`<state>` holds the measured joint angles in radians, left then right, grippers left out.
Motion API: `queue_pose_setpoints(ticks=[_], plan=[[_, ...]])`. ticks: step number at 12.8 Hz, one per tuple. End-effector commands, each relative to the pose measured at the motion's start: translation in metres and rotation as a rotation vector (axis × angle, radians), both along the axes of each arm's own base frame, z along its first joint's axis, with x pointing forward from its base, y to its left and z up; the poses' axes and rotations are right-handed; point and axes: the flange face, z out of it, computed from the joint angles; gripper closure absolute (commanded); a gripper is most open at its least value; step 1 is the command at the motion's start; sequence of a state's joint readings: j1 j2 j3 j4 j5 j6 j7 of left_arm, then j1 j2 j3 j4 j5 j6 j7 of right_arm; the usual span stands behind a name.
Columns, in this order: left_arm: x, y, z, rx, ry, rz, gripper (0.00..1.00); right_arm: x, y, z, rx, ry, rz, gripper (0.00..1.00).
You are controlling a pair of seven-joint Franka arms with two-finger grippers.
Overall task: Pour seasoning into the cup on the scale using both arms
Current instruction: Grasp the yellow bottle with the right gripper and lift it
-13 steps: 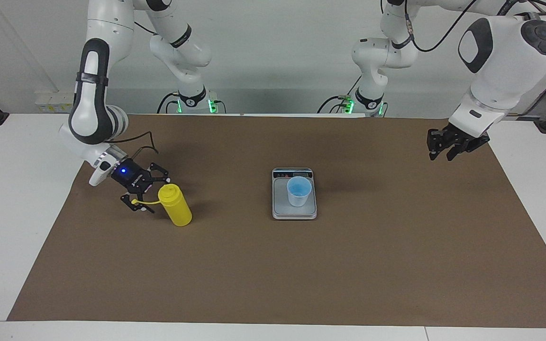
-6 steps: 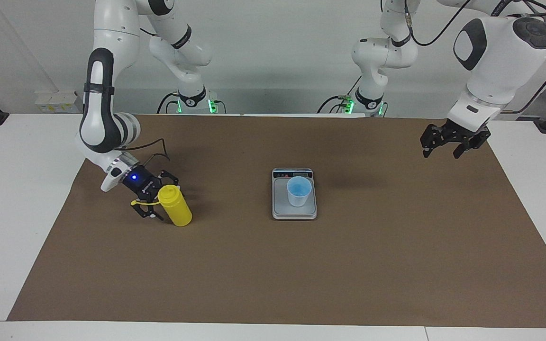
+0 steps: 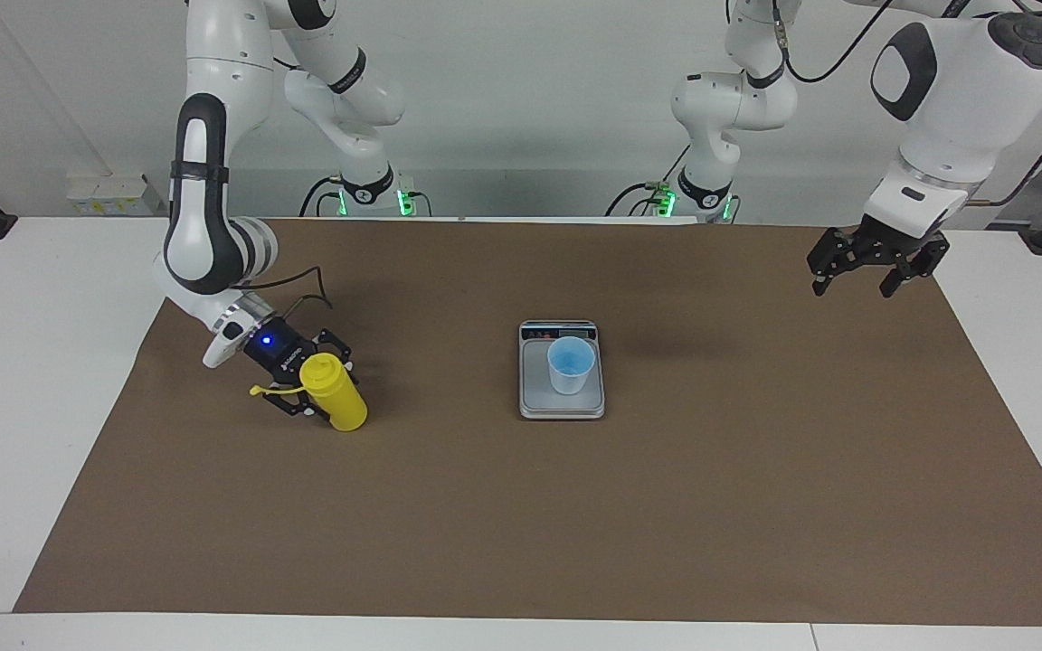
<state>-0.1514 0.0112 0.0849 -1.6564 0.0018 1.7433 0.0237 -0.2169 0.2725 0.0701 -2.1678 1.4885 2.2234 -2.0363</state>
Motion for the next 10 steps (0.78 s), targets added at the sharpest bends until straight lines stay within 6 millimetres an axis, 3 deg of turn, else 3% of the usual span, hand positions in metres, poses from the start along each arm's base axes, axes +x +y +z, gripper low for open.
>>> queue_pose_setpoints(ticks=[1,3,8,10], plan=[[0.000,0.011,0.007,0.004,-0.047,0.022,0.00,0.003,-0.001,0.006,-0.012,-0.031,-0.022,0.73],[0.000,0.012,0.010,0.001,-0.050,0.043,0.00,0.009,0.001,0.020,-0.027,-0.033,-0.040,0.74],[-0.003,0.010,0.022,0.000,-0.035,0.060,0.00,0.030,0.047,0.066,-0.108,0.016,-0.033,0.74],[-0.003,0.022,0.022,-0.002,-0.033,0.080,0.00,0.041,0.054,0.091,-0.183,0.048,0.005,0.74]])
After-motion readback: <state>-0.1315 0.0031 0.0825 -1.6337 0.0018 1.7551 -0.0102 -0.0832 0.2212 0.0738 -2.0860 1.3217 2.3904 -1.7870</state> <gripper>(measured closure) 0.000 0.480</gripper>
